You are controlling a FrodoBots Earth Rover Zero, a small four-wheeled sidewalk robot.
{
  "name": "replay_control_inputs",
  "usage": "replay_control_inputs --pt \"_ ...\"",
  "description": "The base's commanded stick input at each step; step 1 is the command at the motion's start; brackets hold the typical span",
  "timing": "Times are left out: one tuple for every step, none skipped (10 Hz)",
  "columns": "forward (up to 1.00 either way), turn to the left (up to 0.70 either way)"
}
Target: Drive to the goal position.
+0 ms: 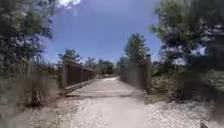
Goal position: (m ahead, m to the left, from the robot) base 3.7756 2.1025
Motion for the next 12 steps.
replay_control_inputs --pt "0.45 0.00" --pt "0.45 0.00" --pt "0.45 0.00" --pt "0.45 0.00" --pt "0.45 0.23" --pt "0.45 0.27" --pt "0.45 0.27" --pt "0.45 0.27" --pt "0.45 0.27" --pt "0.45 0.07" --pt "0.45 0.00" --pt "0.45 0.00"
